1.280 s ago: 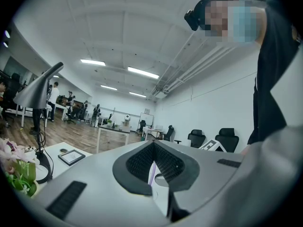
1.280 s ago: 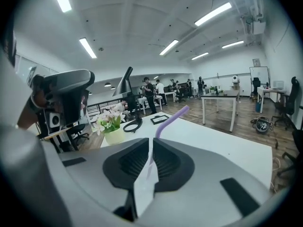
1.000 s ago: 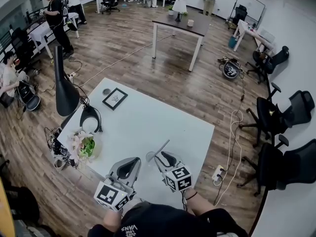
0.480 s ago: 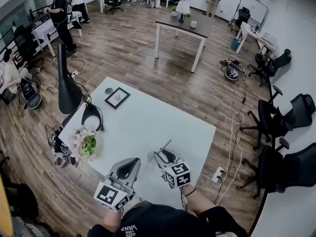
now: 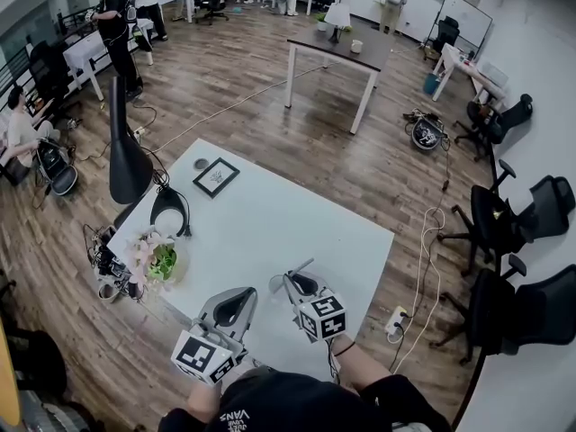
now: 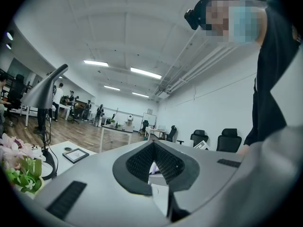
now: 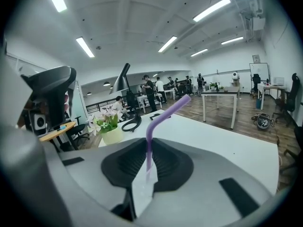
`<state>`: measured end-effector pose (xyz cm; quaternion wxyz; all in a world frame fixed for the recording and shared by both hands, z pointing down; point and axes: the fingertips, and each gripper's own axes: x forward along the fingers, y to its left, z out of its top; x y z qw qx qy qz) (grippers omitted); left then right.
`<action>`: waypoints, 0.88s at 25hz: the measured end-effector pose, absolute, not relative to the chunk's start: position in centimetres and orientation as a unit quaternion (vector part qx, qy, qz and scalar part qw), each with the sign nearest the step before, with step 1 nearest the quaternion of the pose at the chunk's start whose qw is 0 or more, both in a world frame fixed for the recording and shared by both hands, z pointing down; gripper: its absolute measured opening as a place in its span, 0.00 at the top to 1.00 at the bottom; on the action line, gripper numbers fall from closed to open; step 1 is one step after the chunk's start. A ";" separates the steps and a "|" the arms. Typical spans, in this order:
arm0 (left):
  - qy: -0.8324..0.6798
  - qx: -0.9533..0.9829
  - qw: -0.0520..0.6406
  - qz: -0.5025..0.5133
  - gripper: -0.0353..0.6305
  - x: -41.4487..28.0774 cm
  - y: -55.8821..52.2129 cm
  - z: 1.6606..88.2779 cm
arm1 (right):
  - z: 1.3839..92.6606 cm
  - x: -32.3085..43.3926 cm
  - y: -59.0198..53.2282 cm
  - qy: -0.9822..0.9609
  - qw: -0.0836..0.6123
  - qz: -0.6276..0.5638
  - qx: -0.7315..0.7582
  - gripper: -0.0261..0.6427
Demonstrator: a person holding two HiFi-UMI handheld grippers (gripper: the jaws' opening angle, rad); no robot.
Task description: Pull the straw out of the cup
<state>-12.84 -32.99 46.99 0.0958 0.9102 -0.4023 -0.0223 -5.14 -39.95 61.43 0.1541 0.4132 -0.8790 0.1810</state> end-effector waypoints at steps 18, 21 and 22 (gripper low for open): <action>-0.403 0.910 0.090 -0.025 0.94 -12.5 -32.2 46.2 | 57.2 -4.7 -38.8 -0.892 0.119 0.145 0.411 0.90; -0.402 0.911 0.089 -0.025 0.94 -12.4 -32.0 46.1 | 55.5 -4.5 -38.4 -0.896 0.108 0.127 0.412 0.90; -0.401 0.911 0.088 -0.025 0.94 -12.3 -32.0 46.0 | 54.9 -4.4 -38.2 -0.897 0.104 0.122 0.412 0.90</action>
